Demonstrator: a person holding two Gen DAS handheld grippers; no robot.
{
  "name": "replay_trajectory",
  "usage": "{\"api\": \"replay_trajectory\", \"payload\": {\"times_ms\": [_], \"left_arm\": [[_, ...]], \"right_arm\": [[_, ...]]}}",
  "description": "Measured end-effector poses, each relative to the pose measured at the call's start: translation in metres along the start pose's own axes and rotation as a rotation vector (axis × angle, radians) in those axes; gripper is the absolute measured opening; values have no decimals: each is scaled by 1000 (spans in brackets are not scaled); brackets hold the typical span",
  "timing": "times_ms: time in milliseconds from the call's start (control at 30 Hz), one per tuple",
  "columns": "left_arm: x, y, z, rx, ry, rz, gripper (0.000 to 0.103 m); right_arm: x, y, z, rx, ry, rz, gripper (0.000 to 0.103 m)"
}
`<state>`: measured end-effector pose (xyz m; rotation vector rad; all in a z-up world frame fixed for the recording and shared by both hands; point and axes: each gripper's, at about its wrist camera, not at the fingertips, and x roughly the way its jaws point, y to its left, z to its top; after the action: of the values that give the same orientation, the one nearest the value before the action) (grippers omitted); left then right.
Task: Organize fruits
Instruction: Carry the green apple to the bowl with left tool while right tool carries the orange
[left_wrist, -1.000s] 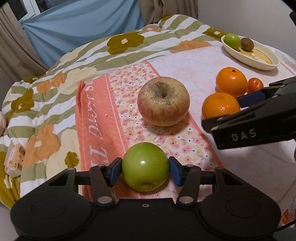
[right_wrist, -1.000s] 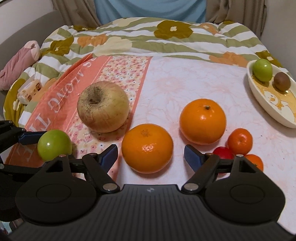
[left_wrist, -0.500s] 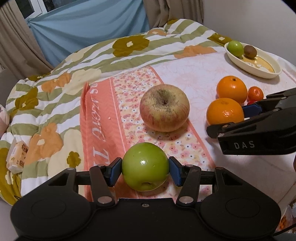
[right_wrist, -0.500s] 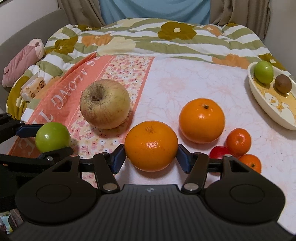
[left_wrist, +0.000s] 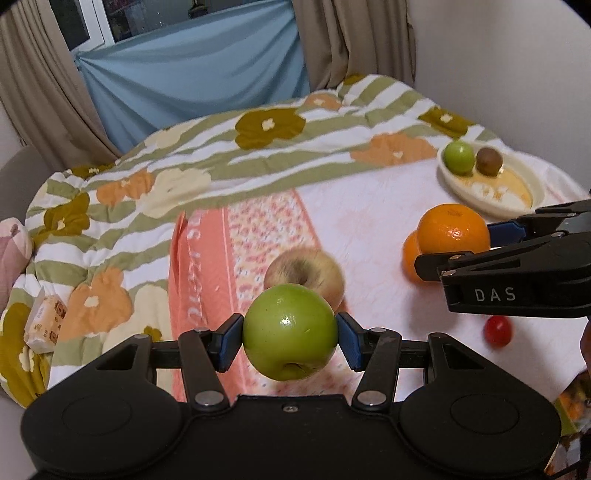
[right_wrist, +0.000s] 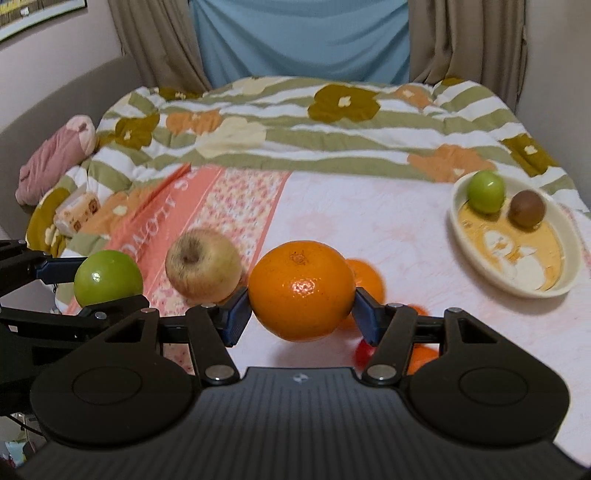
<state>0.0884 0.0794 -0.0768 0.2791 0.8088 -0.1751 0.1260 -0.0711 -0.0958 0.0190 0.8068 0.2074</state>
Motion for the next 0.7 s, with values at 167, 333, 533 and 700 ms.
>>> {"api": "replay_trajectory", "payload": {"times_ms": [167, 333, 533, 700], "left_arm": [[-17, -22, 20, -22, -32, -7, 59], [-25, -53, 40, -40, -60, -20, 59], [-28, -95, 68, -53, -85, -36, 59], [-20, -131, 88, -53, -94, -53, 59]], "right_arm": [[-31, -32, 10, 11, -35, -11, 74], [-53, -76, 14, 32, -53, -39, 74], [-67, -138, 19, 61, -58, -69, 74], [-70, -190, 25, 54, -62, -92, 74]]}}
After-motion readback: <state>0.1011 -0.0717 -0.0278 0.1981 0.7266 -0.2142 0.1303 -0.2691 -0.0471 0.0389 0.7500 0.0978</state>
